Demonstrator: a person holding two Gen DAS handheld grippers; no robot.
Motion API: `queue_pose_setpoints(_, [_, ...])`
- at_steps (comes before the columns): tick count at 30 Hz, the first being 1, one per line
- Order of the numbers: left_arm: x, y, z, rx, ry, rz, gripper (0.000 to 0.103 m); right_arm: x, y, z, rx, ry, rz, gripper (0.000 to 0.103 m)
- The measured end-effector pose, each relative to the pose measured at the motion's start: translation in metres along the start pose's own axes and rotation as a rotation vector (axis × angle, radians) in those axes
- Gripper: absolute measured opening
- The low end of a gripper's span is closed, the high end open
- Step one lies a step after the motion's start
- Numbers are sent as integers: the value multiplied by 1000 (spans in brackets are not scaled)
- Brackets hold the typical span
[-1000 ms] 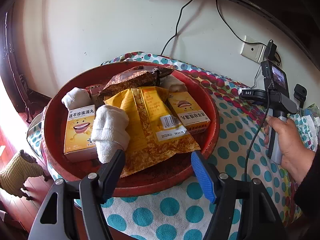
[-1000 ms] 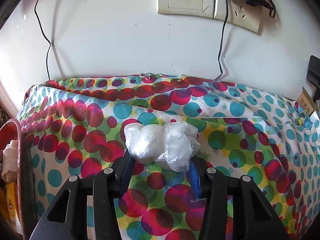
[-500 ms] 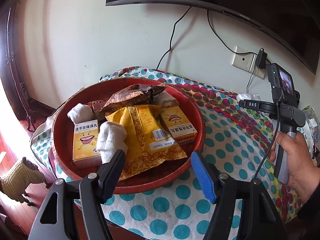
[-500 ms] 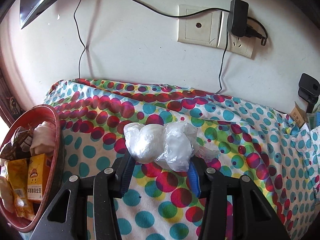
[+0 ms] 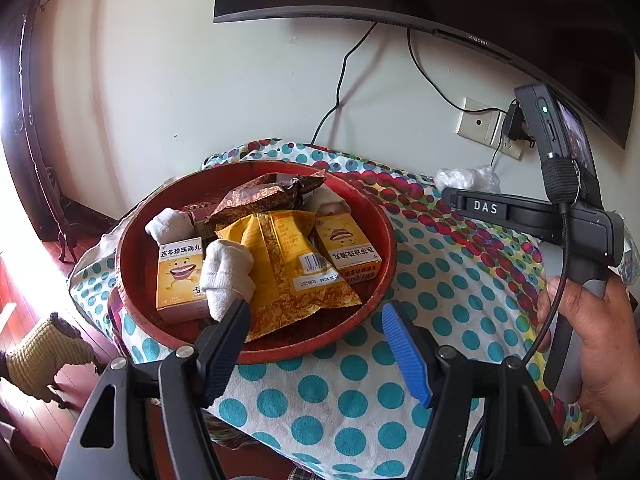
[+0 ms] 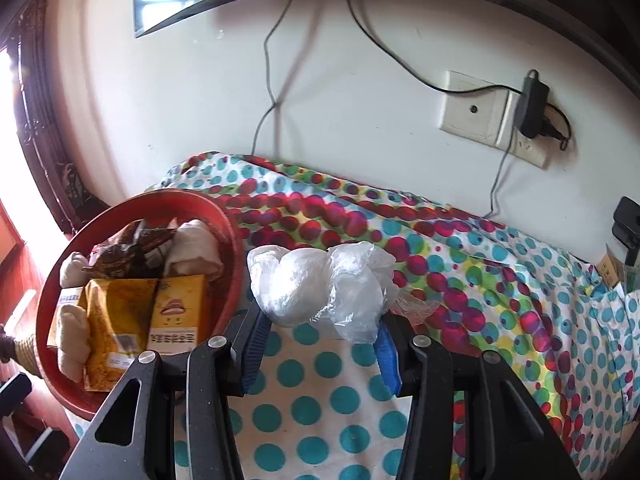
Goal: Organize objects
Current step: 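Carry the clear plastic bag into the red tray and open the right gripper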
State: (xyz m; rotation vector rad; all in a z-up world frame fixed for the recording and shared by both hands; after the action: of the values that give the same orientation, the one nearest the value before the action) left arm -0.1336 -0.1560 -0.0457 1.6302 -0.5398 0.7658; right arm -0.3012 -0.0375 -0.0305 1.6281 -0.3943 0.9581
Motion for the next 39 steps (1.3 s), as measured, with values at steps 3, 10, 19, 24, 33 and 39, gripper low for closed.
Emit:
queue_pose_setpoints(3, [-2, -1, 5, 7, 8, 7, 70, -4, 3, 33, 78, 26, 5, 45])
queue_pose_setpoints(10, [-13, -2, 18, 37, 13, 30, 70, -12, 12, 92, 206, 61, -1, 45])
queue_pose_setpoints(19, [-24, -5, 28, 58, 14, 43, 70, -32, 57, 138, 256, 71, -15, 45])
queue_pose_setpoints(24, [-28, -4, 40, 86, 12, 52, 70, -69, 82, 166, 293, 76, 63, 45])
queue_pose_setpoints(33, [-34, -2, 59, 133, 25, 63, 70, -122, 77, 215, 431, 98, 223, 53])
queue_pose_setpoints(39, [-36, -2, 57, 125, 28, 65, 70, -108, 77, 189, 350, 119, 169, 77])
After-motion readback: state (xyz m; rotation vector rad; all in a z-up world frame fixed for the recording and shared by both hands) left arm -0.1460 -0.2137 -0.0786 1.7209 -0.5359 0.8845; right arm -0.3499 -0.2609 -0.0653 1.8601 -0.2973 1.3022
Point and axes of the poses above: each gripper's, at about its wrist camera, not at the fingertips, and x roughly against the way its jaws point, z to its left, y to its top, the point moved 8 cm from there along -x, roughly the way its jaws point, and after that the axes turned 6 degrees about z, right-handed, at the moved point
